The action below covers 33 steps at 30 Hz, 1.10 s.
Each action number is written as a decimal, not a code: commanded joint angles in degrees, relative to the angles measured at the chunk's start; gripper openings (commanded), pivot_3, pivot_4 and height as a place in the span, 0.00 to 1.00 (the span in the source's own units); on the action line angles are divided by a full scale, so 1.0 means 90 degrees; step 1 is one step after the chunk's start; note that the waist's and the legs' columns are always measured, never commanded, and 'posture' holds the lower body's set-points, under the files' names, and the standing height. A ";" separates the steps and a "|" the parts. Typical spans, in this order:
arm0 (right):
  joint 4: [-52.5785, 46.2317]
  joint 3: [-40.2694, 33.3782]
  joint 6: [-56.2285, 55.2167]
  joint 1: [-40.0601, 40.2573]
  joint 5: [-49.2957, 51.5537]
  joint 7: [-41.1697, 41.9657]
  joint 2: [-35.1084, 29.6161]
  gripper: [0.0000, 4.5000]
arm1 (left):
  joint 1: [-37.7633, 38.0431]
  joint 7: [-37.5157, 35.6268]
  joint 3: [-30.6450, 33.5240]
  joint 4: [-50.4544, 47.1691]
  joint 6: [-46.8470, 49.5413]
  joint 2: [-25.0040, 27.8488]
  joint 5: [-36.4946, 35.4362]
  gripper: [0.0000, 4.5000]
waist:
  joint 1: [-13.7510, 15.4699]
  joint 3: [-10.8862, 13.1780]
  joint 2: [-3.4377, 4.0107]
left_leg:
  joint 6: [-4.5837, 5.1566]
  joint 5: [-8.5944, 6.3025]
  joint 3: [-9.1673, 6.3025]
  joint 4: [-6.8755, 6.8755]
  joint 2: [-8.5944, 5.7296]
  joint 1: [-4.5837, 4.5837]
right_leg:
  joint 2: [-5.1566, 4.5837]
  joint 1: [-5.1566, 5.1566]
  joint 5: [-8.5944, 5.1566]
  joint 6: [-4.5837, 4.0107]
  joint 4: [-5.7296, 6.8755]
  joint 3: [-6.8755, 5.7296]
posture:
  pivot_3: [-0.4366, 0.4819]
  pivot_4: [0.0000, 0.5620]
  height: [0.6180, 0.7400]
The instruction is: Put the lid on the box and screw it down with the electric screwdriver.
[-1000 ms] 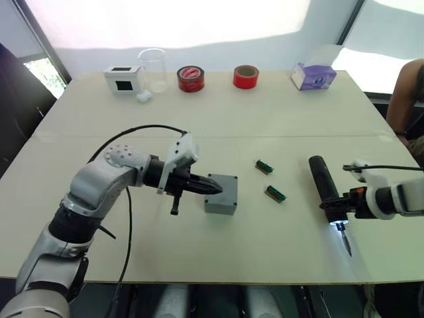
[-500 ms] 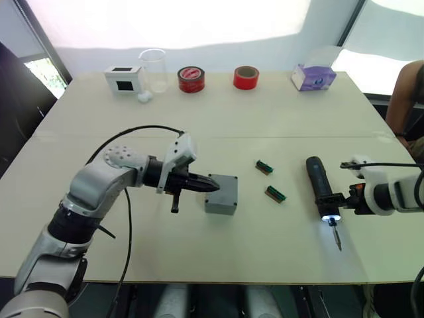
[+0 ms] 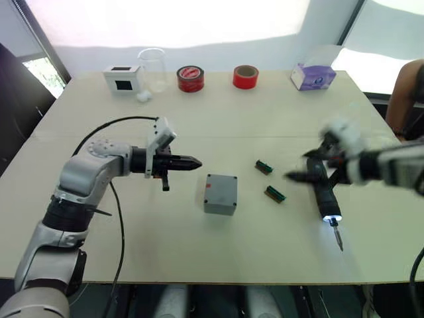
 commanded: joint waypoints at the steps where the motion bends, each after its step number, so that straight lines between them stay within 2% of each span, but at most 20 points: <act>1: -0.0466 0.0678 -0.1113 0.0364 -0.0887 -0.0132 0.0423 0.99 | 0.0234 0.0275 -0.0564 0.0140 -0.0917 0.0122 0.1066 0.00 | -0.0006 -0.0002 -0.0006 | 0.0000 0.0000 0.0001 0.0002 -0.0003 0.0000 | -0.0004 0.0000 0.0000 0.0001 0.0003 0.0001 | 0.48 0.27 1.00; 4: -0.0459 0.1080 -0.1416 0.0542 -0.1216 -0.0250 0.0901 0.99 | 0.0348 0.0228 -0.0608 0.0119 -0.0971 -0.0016 0.1091 0.00 | 0.0006 -0.0001 -0.0012 | -0.0004 0.0002 0.0003 0.0007 -0.0004 0.0003 | -0.0005 0.0001 0.0005 0.0008 0.0007 0.0002 | 0.48 0.27 1.00; 10: -0.0258 0.1636 -0.1614 0.0579 -0.1640 -0.0079 0.1299 0.99 | 0.0377 0.0200 -0.0766 0.0105 -0.1028 -0.0315 0.1203 0.00 | 0.0084 -0.0003 -0.0014 | -0.0005 0.0003 -0.0003 0.0008 -0.0004 0.0002 | -0.0005 0.0002 0.0005 0.0008 0.0006 -0.0001 | 0.48 0.27 1.00; 17: -0.0250 0.1830 -0.1547 0.0501 -0.1645 0.0217 0.1612 0.99 | 0.0190 0.0185 -0.0929 0.0278 -0.1253 -0.0888 0.1328 0.00 | 0.0137 -0.0003 -0.0015 | -0.0007 0.0004 -0.0003 0.0012 -0.0004 0.0004 | -0.0003 0.0005 0.0005 0.0008 0.0008 -0.0002 | 0.48 0.27 1.00; 24: -0.0431 0.1797 -0.1112 0.0235 -0.1363 0.0294 0.2041 0.99 | 0.0057 0.0054 -0.1028 0.0430 -0.1349 -0.1076 0.1441 0.00 | 0.0118 -0.0003 -0.0015 | -0.0008 0.0005 -0.0005 0.0012 0.0000 0.0006 | 0.0003 0.0006 0.0005 0.0008 0.0009 -0.0004 | 0.48 0.27 1.00; 28: -0.0591 0.1613 -0.0929 0.0220 -0.1349 0.0359 0.1868 0.99 | -0.0068 0.0127 -0.1050 0.0861 -0.1677 -0.0973 0.1837 0.00 | 0.0131 -0.0003 -0.0015 | -0.0009 0.0006 -0.0006 0.0013 -0.0002 0.0005 | 0.0003 0.0006 0.0005 0.0008 0.0009 -0.0004 | 0.48 0.27 1.00; 33: -0.0548 0.1222 -0.1076 0.0272 -0.1550 0.0673 0.1051 0.99 | 0.0164 0.0025 -0.0934 0.0871 -0.1823 -0.0585 0.1996 0.00 | 0.0127 -0.0004 -0.0015 | -0.0008 0.0005 -0.0006 0.0015 -0.0003 0.0005 | 0.0002 0.0006 0.0005 0.0008 0.0010 -0.0005 | 0.48 0.27 1.00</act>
